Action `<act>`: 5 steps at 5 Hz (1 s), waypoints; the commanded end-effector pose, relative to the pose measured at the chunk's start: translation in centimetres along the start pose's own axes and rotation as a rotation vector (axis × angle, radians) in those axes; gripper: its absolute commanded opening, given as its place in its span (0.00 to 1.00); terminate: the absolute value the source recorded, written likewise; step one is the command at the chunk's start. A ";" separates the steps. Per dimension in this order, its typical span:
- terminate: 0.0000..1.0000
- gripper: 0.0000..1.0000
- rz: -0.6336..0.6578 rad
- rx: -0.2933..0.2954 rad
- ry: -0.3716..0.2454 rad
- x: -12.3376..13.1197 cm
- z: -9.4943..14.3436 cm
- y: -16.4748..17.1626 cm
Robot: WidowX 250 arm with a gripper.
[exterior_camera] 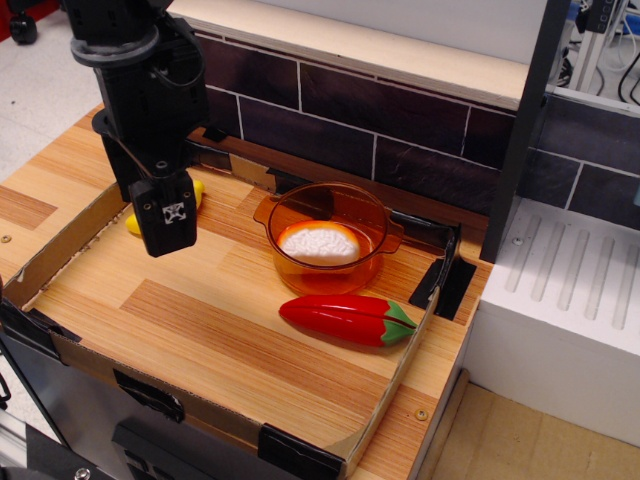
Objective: Take sushi out of pot
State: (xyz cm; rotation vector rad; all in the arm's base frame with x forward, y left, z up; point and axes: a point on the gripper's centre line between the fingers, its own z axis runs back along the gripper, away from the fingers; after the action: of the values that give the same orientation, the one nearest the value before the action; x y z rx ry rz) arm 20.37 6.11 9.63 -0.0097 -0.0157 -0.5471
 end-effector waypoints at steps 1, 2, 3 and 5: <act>0.00 1.00 0.000 0.000 0.000 0.0 0.0 0.0; 0.00 1.00 0.000 -0.010 -0.034 1.6 1.7 0.5; 0.00 1.00 -0.002 -0.018 -0.055 3.8 3.3 0.5; 0.00 1.00 -0.057 0.010 -0.038 7.9 3.6 0.0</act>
State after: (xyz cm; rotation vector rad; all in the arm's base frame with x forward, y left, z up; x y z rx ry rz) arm 26.59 2.01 12.12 -0.0296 -0.0091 -0.6013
